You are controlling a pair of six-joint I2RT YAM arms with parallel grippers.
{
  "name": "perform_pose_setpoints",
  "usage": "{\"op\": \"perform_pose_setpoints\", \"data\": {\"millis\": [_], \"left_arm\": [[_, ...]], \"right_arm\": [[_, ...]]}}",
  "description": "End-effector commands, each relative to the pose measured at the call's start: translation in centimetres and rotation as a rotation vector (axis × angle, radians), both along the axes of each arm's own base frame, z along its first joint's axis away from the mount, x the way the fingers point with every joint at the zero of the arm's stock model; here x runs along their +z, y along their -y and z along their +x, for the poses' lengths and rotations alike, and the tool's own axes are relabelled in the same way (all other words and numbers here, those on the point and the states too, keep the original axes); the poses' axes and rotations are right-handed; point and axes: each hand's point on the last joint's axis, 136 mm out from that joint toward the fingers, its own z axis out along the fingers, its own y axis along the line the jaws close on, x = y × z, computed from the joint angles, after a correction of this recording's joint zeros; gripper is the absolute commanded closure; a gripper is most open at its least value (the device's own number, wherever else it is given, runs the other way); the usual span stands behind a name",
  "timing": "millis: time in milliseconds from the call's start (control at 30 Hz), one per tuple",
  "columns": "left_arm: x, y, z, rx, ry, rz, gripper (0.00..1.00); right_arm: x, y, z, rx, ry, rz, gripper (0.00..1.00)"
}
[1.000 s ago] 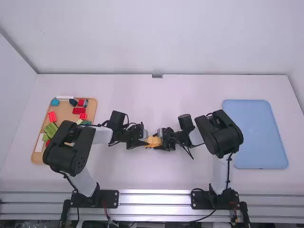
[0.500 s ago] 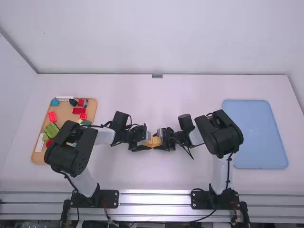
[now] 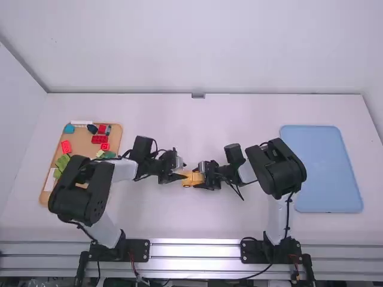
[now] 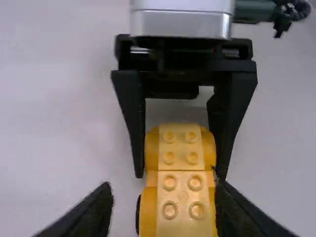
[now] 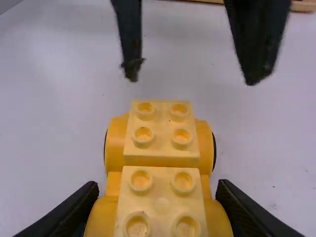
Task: Assemble lego blocks to make yellow taxi
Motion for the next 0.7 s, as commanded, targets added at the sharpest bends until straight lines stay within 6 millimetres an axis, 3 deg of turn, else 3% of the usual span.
{"op": "perform_pose_setpoints", "data": {"millis": [0, 33, 67, 167, 433, 667], "left_arm": [[0.8, -0.1, -0.1, 0.007, -0.025, -0.030, 0.71], [0.8, -0.1, -0.1, 0.007, -0.025, -0.030, 0.71], [0.6, 0.0, -0.4, -0.003, -0.028, -0.024, 0.85], [0.3, 0.0, -0.9, -0.021, -0.030, -0.010, 0.98], [-2.3, -0.8, -1.7, -0.001, -0.068, 0.140, 0.98], [-3.6, 1.1, -2.4, -0.040, -0.032, 0.200, 0.98]], "right_arm": [[-1.1, 0.2, 0.3, -0.024, 0.008, -0.048, 0.42], [-1.1, 0.2, 0.3, -0.024, 0.008, -0.048, 0.42], [-1.1, 0.2, 0.3, -0.023, 0.008, -0.048, 0.42], [-1.1, 0.2, 0.3, -0.024, 0.009, -0.049, 0.42], [-1.0, 0.2, 0.3, -0.023, 0.008, -0.048, 0.39], [-1.1, 0.2, 0.3, -0.023, 0.008, -0.048, 0.38]]}}
